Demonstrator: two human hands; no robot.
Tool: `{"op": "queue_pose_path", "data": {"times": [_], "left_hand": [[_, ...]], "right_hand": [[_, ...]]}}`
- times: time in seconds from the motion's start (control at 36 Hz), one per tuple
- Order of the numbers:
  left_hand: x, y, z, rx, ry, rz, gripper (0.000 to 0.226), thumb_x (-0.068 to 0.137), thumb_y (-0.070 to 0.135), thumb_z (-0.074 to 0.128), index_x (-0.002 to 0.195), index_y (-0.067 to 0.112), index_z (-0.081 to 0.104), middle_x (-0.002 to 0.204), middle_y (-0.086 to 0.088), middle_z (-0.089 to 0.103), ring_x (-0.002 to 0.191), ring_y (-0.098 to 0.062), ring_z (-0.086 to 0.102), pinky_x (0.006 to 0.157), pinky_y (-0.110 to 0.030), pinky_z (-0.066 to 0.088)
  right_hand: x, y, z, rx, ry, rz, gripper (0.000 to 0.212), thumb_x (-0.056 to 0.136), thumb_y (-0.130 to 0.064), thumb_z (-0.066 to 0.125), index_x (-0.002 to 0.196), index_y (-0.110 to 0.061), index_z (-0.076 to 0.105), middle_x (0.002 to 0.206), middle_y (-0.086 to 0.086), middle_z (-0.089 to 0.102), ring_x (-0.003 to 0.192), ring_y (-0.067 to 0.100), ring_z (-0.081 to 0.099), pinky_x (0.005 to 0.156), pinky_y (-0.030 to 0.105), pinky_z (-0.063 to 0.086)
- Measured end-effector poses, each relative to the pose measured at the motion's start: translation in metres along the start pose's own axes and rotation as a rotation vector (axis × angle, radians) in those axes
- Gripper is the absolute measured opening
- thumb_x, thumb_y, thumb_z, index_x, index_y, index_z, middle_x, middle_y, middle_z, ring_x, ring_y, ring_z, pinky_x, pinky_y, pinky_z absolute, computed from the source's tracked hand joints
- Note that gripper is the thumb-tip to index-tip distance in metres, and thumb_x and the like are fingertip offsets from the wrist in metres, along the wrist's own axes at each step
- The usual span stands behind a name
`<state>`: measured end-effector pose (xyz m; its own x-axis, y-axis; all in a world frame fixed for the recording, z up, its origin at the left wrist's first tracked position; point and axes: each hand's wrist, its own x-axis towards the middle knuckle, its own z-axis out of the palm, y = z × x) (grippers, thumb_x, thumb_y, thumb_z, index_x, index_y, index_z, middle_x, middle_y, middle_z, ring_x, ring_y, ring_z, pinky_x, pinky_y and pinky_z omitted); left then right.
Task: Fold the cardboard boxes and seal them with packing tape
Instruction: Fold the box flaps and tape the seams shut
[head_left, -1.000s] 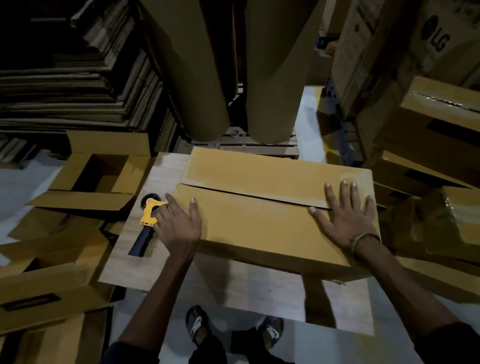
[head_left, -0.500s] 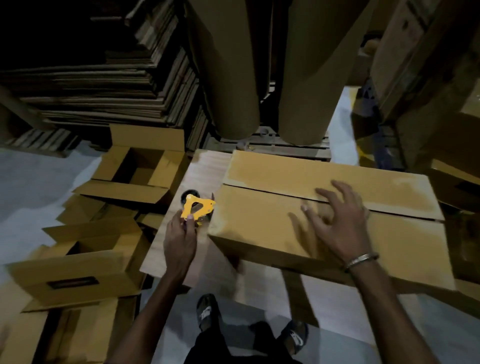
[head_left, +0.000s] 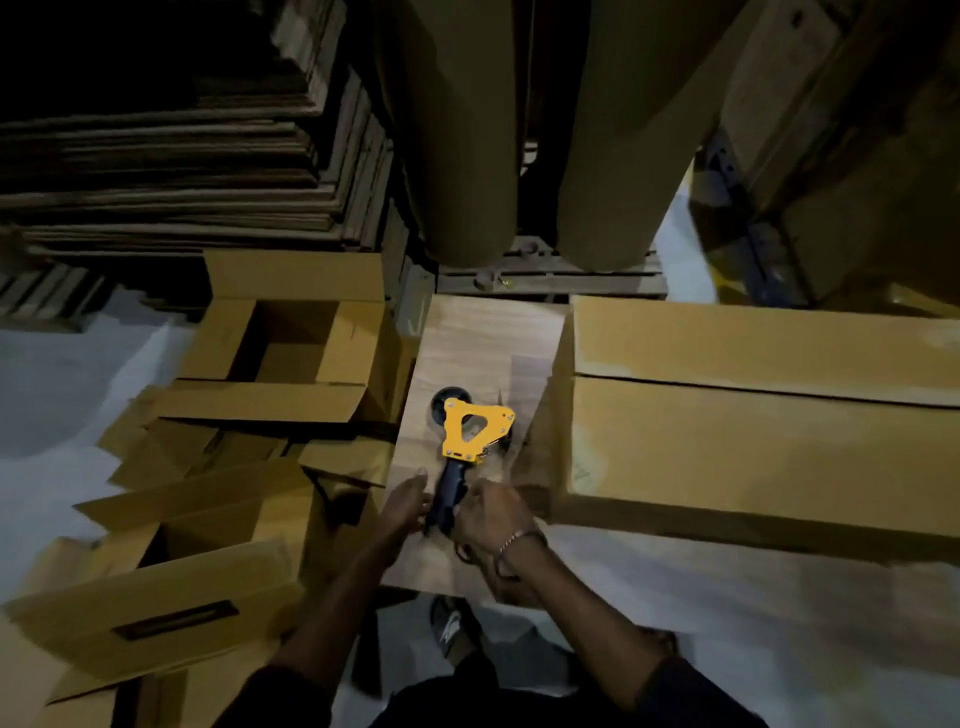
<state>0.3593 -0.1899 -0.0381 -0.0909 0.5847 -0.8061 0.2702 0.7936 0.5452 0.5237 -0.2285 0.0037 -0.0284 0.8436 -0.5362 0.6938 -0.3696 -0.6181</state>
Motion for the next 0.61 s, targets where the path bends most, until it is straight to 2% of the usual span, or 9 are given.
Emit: {"op": "queue_pose_path", "data": {"times": [0.06,0.14,0.25,0.31,0.36,0.42,0.47,0.56,0.61], "left_hand": [[-0.002,-0.003,0.001,-0.029,-0.049,-0.037,0.059,0.111,0.055,0.035,0.142,0.009,0.056,0.135,-0.014,0.062,0.117,-0.033,0.061,0.093,-0.04,0.048],[-0.008,-0.007,0.0,-0.066,-0.091,-0.053,0.072,0.109,0.06,0.026,0.151,0.007,0.052,0.151,-0.017,0.054,0.134,-0.036,0.055,0.105,-0.043,0.045],[-0.021,-0.008,0.0,-0.144,-0.134,-0.059,0.073,0.111,0.058,0.019,0.151,0.006,0.051,0.152,-0.018,0.053,0.14,-0.036,0.05,0.111,-0.044,0.041],[-0.024,-0.009,0.001,-0.2,-0.159,-0.065,0.071,0.11,0.06,0.019,0.134,0.011,0.064,0.14,-0.015,0.062,0.128,-0.032,0.059,0.114,-0.044,0.042],[-0.024,-0.008,0.003,-0.219,-0.169,-0.05,0.067,0.109,0.06,0.018,0.114,0.016,0.069,0.115,-0.008,0.071,0.107,-0.025,0.066,0.113,-0.045,0.045],[-0.023,-0.006,0.003,-0.229,-0.167,-0.07,0.068,0.111,0.056,0.018,0.131,0.01,0.064,0.119,-0.009,0.068,0.119,-0.032,0.063,0.108,-0.044,0.045],[-0.02,-0.006,-0.002,-0.236,-0.157,-0.081,0.072,0.111,0.055,0.018,0.143,0.005,0.057,0.133,-0.016,0.063,0.13,-0.037,0.057,0.105,-0.044,0.044],[-0.012,-0.009,-0.014,-0.291,-0.14,-0.047,0.075,0.111,0.057,0.022,0.133,-0.001,0.065,0.129,-0.02,0.067,0.106,-0.029,0.065,0.095,-0.038,0.05],[-0.009,-0.011,-0.023,-0.307,-0.12,-0.021,0.072,0.112,0.055,0.023,0.129,0.0,0.067,0.121,-0.018,0.069,0.095,-0.021,0.066,0.096,-0.038,0.05]], "right_hand": [[0.017,-0.004,0.019,0.091,-0.024,0.135,0.028,0.092,-0.046,0.066,0.091,-0.018,0.06,0.09,0.012,0.067,0.097,0.038,0.068,0.075,0.04,0.053],[0.036,-0.013,0.038,0.196,-0.013,0.24,0.044,0.097,-0.05,0.066,0.118,-0.011,0.061,0.113,0.016,0.068,0.108,0.038,0.065,0.082,0.04,0.052],[0.055,-0.024,0.052,0.395,0.016,0.412,0.057,0.095,-0.047,0.068,0.135,-0.009,0.052,0.132,0.016,0.065,0.116,0.037,0.063,0.093,0.042,0.054],[0.063,-0.032,0.056,0.471,0.048,0.483,0.074,0.093,-0.046,0.072,0.148,-0.007,0.041,0.142,0.017,0.059,0.125,0.039,0.06,0.098,0.044,0.052],[0.07,-0.041,0.058,0.534,0.106,0.529,0.089,0.092,-0.04,0.074,0.158,-0.006,0.026,0.148,0.019,0.055,0.13,0.041,0.056,0.1,0.044,0.05],[0.074,-0.047,0.058,0.547,0.147,0.566,0.09,0.094,-0.033,0.072,0.161,-0.005,0.019,0.147,0.02,0.056,0.128,0.042,0.058,0.097,0.043,0.049],[0.077,-0.05,0.056,0.511,0.166,0.609,0.086,0.094,-0.03,0.069,0.16,-0.004,0.02,0.144,0.021,0.057,0.127,0.041,0.059,0.097,0.044,0.05],[0.079,-0.053,0.053,0.473,0.204,0.628,0.081,0.091,-0.032,0.067,0.156,-0.004,0.027,0.141,0.02,0.06,0.124,0.041,0.061,0.095,0.044,0.051],[0.076,-0.059,0.046,0.472,0.24,0.619,0.069,0.087,-0.04,0.066,0.144,-0.008,0.044,0.132,0.018,0.065,0.117,0.04,0.064,0.089,0.042,0.051]]}}
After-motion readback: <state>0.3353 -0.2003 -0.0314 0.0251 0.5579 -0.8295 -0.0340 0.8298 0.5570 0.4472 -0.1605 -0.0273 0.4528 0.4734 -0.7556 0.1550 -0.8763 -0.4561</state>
